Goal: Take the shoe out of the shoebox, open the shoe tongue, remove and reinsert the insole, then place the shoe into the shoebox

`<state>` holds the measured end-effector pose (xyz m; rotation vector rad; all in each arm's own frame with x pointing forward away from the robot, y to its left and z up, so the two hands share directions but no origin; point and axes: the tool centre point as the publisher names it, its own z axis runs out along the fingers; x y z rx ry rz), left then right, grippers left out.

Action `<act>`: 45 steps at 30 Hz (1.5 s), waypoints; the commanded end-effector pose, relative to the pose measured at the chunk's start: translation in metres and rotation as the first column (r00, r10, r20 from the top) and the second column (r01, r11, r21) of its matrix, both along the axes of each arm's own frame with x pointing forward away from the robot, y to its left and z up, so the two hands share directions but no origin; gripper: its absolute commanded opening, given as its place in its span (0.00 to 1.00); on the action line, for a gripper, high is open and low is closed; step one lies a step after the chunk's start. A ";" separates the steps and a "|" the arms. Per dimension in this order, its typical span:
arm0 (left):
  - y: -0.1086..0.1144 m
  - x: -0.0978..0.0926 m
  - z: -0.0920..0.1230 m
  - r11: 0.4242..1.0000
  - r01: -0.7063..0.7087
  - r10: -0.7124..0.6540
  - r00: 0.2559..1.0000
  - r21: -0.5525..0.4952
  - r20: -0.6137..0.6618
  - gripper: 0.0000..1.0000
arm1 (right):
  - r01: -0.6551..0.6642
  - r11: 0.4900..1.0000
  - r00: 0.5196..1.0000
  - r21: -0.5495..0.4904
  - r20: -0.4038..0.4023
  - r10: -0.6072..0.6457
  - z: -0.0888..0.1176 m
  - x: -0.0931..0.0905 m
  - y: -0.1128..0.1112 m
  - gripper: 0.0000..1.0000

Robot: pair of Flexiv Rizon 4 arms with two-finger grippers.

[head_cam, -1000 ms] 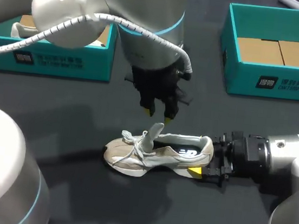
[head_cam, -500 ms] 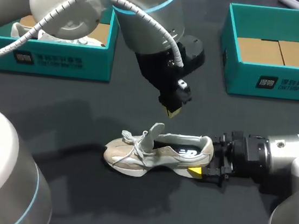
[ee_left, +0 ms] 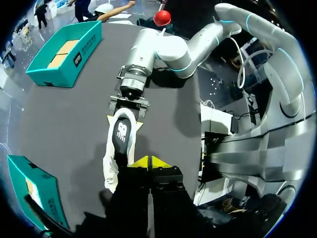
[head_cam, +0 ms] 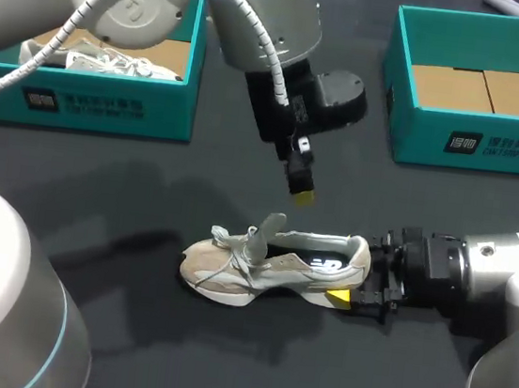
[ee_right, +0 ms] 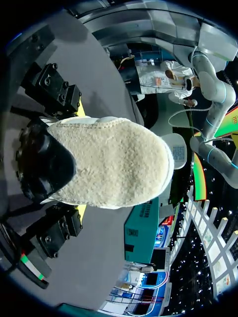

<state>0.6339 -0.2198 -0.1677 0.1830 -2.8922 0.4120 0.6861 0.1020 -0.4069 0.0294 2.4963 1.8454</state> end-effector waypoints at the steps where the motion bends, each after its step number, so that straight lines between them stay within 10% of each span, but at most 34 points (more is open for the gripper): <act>1: -0.016 0.002 -0.011 0.998 0.058 -0.058 0.998 0.014 0.010 0.00 | 0.000 1.000 1.000 -0.004 0.000 0.000 0.000 -0.001 -0.001 0.00; 22: -0.036 0.006 -0.084 0.992 0.119 -0.120 0.992 0.039 0.031 0.00 | 0.000 1.000 1.000 -0.004 0.000 0.000 0.000 -0.001 -0.001 0.00; 45: -0.038 0.013 -0.108 0.991 0.115 -0.116 0.993 0.075 0.017 0.00 | 0.000 1.000 1.000 -0.004 0.000 0.000 0.000 -0.001 -0.001 0.00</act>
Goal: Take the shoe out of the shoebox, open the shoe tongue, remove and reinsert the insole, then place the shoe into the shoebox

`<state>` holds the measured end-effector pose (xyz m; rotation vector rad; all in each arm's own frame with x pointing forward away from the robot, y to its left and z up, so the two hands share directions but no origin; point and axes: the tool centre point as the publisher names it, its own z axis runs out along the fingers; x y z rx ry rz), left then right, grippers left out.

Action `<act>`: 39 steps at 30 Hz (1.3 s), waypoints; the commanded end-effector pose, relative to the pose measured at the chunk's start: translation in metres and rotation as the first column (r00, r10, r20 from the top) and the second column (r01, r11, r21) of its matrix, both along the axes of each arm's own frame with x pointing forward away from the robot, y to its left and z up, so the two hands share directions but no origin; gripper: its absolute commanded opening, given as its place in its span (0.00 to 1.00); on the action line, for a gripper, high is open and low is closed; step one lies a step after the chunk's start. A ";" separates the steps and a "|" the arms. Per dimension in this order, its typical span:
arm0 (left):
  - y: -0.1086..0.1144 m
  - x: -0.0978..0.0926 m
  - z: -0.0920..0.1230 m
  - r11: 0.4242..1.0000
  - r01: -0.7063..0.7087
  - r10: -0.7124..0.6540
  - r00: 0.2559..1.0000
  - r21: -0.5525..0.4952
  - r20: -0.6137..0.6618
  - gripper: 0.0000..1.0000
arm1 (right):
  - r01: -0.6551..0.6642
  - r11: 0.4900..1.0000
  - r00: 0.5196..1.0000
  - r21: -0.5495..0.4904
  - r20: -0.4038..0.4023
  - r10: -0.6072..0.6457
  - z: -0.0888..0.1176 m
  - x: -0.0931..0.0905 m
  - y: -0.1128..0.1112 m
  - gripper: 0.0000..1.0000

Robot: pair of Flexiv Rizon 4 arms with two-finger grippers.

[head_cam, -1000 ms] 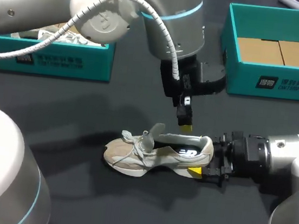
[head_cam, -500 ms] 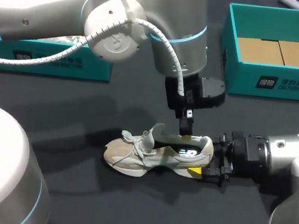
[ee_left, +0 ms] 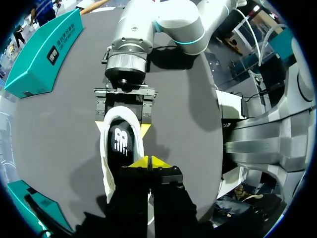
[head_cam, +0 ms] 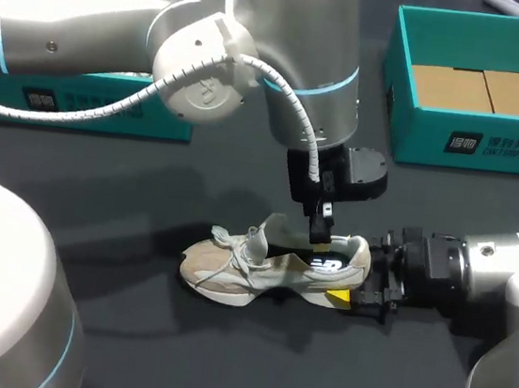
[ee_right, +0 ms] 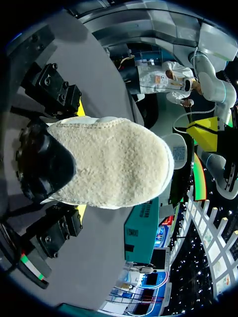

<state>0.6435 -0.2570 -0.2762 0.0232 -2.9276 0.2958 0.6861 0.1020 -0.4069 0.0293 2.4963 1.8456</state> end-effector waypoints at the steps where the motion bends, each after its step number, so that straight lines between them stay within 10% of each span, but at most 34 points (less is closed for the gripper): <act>1: -0.001 0.004 0.000 1.000 0.002 -0.002 1.000 0.004 -0.005 0.00 | 0.000 1.000 1.000 -0.004 0.000 0.000 0.000 -0.001 -0.001 0.00; 39: -0.017 0.023 -0.061 0.995 -0.045 0.047 0.999 0.093 -0.014 0.00 | 0.000 1.000 1.000 -0.004 0.000 0.000 0.000 -0.001 -0.001 0.00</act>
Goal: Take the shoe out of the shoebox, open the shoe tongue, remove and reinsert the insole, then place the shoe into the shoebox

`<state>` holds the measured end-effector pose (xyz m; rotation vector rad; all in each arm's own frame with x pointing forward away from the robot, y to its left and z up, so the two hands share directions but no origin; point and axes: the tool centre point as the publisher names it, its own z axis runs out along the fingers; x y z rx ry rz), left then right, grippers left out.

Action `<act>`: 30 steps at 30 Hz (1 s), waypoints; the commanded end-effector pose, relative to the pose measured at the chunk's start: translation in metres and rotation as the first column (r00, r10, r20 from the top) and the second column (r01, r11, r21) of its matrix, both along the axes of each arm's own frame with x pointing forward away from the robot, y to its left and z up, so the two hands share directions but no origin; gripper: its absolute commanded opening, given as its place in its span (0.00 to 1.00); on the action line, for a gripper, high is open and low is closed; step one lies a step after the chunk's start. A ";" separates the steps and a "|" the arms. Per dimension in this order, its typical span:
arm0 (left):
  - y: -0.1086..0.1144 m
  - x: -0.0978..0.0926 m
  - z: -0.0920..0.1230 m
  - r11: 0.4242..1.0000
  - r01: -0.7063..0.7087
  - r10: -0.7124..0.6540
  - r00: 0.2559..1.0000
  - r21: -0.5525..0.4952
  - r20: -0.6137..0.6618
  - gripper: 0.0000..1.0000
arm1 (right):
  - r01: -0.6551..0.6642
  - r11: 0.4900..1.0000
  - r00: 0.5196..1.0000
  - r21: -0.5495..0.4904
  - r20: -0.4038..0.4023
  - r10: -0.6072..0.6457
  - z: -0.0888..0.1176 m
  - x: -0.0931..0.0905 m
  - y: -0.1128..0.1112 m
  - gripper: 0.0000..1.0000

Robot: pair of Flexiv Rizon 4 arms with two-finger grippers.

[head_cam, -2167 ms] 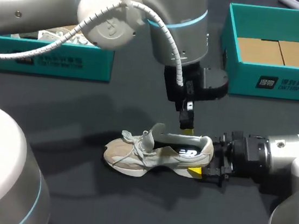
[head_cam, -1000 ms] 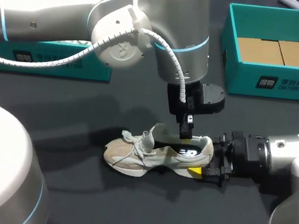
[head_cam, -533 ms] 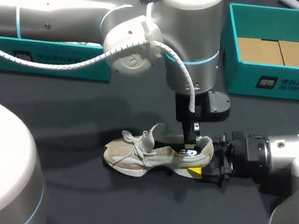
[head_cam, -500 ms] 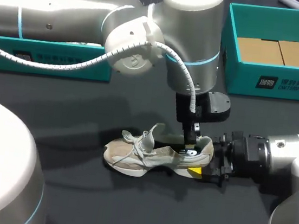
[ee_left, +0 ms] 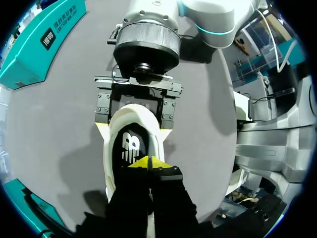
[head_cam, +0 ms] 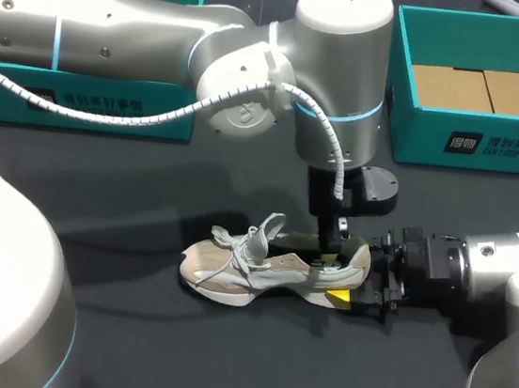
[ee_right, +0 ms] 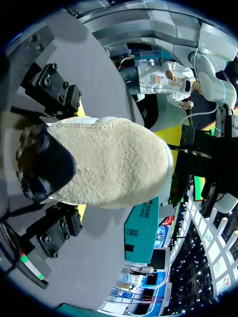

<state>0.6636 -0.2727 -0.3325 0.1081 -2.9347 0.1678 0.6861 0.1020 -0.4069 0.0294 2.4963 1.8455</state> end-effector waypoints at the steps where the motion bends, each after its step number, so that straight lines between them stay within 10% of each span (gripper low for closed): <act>1: -0.001 0.003 -0.006 1.000 0.002 -0.002 1.000 0.002 -0.011 0.00 | 0.000 1.000 1.000 -0.004 0.000 0.000 0.000 -0.001 -0.001 0.00; 30: 0.029 0.004 -0.035 0.998 -0.014 0.018 0.998 0.062 -0.064 0.00 | 0.000 1.000 1.000 -0.004 0.000 0.000 0.000 -0.001 -0.001 0.00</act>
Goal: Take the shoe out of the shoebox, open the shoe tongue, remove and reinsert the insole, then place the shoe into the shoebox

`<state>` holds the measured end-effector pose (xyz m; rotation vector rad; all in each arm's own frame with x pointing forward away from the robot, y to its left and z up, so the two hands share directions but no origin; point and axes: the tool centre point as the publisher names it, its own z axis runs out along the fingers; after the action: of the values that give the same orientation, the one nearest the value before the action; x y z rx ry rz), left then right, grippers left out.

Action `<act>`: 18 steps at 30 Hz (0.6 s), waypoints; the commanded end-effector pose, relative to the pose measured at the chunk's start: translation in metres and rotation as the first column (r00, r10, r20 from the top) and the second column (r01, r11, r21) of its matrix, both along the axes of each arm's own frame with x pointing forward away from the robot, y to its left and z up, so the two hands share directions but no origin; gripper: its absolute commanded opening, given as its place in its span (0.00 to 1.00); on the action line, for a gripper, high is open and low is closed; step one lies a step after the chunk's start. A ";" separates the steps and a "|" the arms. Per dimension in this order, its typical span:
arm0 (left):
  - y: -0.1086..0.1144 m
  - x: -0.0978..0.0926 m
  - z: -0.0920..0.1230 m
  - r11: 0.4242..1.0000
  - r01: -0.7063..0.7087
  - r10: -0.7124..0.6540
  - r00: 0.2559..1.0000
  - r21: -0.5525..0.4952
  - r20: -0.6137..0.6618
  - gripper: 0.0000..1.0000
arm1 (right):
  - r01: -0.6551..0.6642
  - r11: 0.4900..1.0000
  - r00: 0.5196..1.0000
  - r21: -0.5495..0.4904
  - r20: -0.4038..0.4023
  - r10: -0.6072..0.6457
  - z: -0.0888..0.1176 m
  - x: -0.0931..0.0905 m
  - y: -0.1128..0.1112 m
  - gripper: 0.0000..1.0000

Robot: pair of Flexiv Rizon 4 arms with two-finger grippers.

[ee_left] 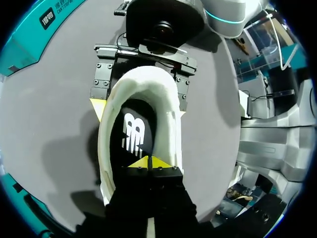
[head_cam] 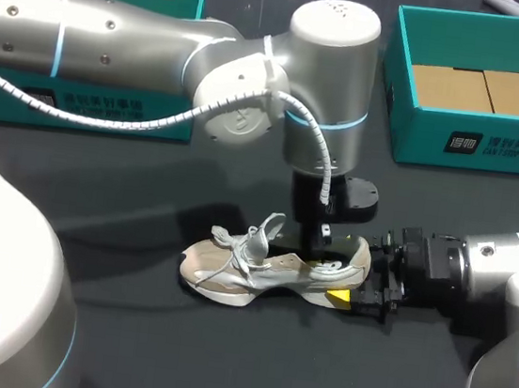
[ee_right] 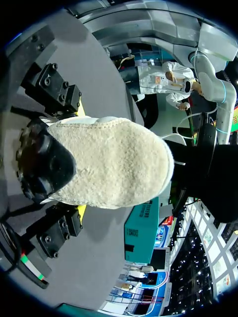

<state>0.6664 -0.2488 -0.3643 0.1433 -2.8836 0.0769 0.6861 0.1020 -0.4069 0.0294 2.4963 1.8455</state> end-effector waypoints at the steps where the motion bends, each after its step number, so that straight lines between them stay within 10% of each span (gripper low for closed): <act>1: 0.007 0.000 -0.005 1.000 0.000 0.000 1.000 0.006 -0.010 0.00 | 0.000 1.000 1.000 -0.004 0.000 0.000 0.000 -0.001 -0.001 0.00; 18: 0.033 -0.019 -0.027 0.999 0.032 -0.031 0.999 0.025 -0.030 0.00 | 0.000 1.000 1.000 -0.004 0.000 0.000 0.000 -0.001 -0.001 0.00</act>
<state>0.6518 -0.2226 -0.3886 0.0990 -2.8475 0.0140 0.6860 0.1025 -0.4065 0.0285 2.4959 1.8461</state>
